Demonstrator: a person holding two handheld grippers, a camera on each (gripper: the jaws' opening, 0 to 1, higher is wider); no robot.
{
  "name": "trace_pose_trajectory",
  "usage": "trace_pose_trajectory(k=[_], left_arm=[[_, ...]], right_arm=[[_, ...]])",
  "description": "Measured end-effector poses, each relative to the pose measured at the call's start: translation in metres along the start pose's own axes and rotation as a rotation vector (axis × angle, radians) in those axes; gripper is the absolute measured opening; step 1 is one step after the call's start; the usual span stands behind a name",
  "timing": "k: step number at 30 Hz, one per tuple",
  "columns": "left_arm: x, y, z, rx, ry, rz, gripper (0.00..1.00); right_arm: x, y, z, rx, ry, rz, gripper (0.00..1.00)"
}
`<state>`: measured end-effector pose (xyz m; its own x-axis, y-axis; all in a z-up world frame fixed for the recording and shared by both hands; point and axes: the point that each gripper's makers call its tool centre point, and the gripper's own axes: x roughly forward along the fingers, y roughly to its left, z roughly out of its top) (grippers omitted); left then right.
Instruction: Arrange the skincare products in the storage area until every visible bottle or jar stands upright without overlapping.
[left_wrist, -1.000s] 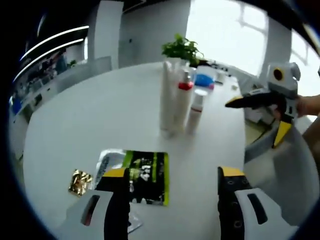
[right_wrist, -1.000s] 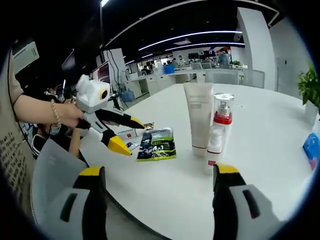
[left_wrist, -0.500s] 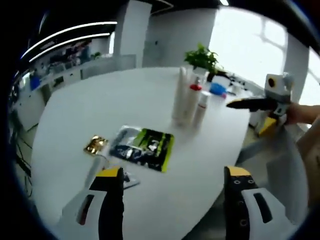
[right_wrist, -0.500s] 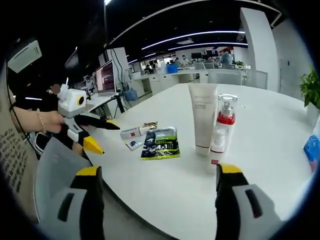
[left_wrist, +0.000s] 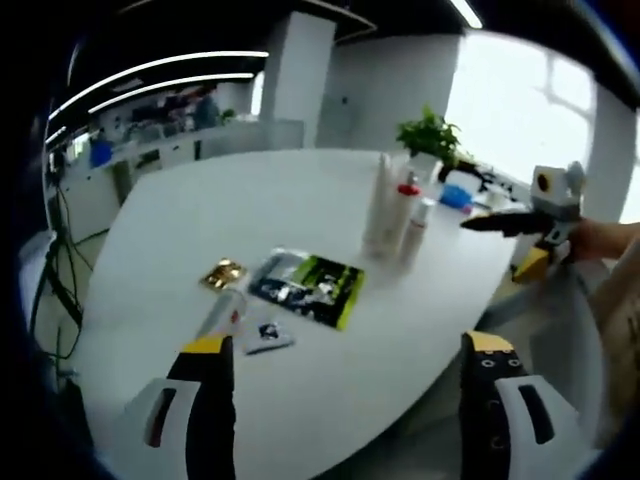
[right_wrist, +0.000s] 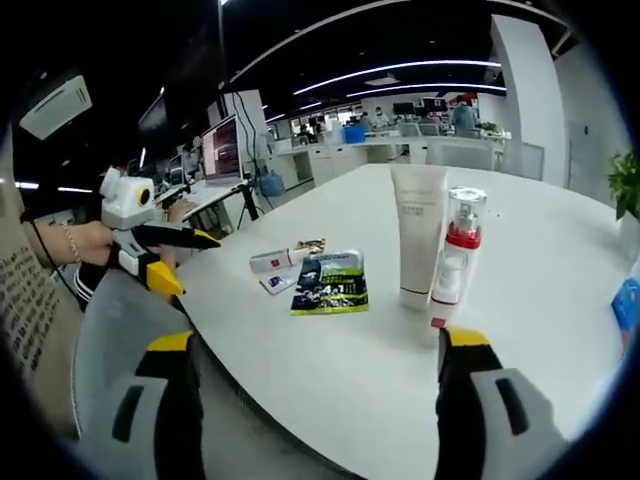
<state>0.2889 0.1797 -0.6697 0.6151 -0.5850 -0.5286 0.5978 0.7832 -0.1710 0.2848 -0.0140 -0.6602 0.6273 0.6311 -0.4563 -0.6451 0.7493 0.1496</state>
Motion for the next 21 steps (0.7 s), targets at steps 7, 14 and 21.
trace_pose_trajectory(k=[7,14,21], left_arm=[[-0.0036,-0.003,-0.0023,0.014,0.003,0.022,0.94],[-0.0037,0.0002,-0.0019,0.01,-0.001,0.037,0.94],[-0.0021,0.002,-0.0035,0.005,0.006,0.041,0.94]], right_arm=[[0.0009,0.0027,-0.0024,-0.011,0.01,0.009,0.99],[0.0026,0.004,-0.0053,-0.018,0.022,0.018,0.99],[0.0031,0.005,-0.0066,-0.025,0.031,0.022,0.99]])
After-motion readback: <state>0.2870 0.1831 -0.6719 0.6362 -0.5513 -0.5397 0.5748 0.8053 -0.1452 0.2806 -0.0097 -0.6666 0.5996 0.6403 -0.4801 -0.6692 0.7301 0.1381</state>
